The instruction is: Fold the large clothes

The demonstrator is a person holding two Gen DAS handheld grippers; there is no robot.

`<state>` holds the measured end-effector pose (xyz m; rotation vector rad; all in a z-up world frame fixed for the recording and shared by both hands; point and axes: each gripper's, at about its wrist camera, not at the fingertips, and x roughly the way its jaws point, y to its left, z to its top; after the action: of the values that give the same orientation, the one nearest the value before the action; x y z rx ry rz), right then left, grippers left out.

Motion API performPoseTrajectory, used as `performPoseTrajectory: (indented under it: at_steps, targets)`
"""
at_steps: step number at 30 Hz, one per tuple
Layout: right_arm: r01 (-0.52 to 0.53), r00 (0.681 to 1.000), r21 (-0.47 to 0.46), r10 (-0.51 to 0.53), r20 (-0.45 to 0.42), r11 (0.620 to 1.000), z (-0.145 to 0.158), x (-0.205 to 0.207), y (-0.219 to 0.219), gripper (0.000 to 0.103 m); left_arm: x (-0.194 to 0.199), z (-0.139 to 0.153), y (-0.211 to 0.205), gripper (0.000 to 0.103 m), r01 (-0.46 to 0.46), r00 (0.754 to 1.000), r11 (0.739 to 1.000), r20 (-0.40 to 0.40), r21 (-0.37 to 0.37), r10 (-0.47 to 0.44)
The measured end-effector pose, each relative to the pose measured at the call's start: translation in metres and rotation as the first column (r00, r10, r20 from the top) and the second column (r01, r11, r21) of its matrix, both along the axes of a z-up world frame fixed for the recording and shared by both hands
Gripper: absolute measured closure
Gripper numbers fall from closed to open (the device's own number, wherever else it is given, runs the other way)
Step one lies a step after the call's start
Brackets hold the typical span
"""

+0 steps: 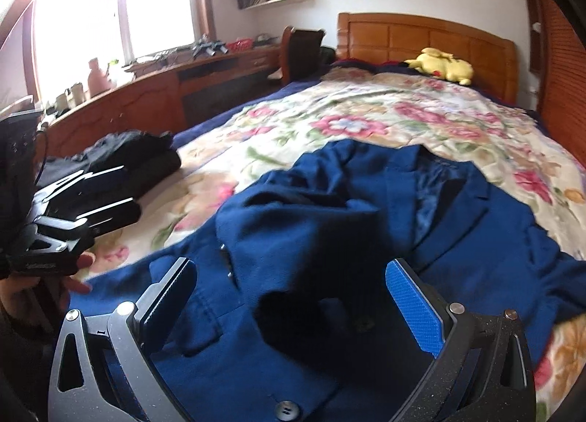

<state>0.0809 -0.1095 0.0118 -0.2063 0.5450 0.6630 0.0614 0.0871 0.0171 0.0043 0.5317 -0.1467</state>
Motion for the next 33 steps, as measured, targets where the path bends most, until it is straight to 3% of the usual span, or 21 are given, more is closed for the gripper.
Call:
performPoseTrajectory:
  at_steps: [3,5,7,8,10,13,24,33]
  targets:
    - [-0.011,1.000,-0.030,0.010,-0.027,0.999,-0.009,0.009,0.008,0.007,-0.001,-0.003,0.002,0.018,0.002,1.000,1.000,0.003,-0.001,-0.002]
    - [-0.034,0.998,-0.044,0.032,-0.056,0.998,-0.013,0.013,0.011,0.021,-0.001,-0.005,0.002,0.018,-0.001,1.000,1.000,-0.001,0.003,0.001]
    - [-0.053,0.997,-0.069,0.048,-0.063,0.996,-0.016,0.015,0.016,0.049,0.000,-0.010,0.004,0.018,-0.003,1.000,1.000,-0.006,0.003,0.003]
    - [-0.056,0.997,-0.080,0.051,-0.059,0.995,-0.016,0.016,0.017,0.055,0.001,-0.012,0.005,0.018,-0.004,1.000,1.000,-0.010,0.002,0.004]
    - [-0.061,0.997,-0.083,0.057,-0.052,0.995,-0.014,0.016,0.015,0.084,0.003,-0.016,0.005,0.018,-0.010,1.000,1.000,-0.020,-0.001,0.010]
    - [-0.049,0.999,-0.074,0.047,-0.025,0.996,-0.008,0.014,0.010,0.095,0.003,-0.018,0.007,0.018,-0.020,0.999,1.000,-0.025,-0.009,0.020]
    - [0.031,0.998,0.023,-0.033,0.057,0.999,0.026,-0.002,-0.049,0.096,0.003,-0.016,-0.007,0.018,0.001,1.000,1.000,-0.026,-0.010,-0.002]
    - [0.208,0.974,0.084,-0.214,0.077,0.975,0.029,-0.007,-0.099,0.096,0.011,-0.011,-0.029,0.018,0.037,0.999,0.999,-0.017,-0.010,-0.037]
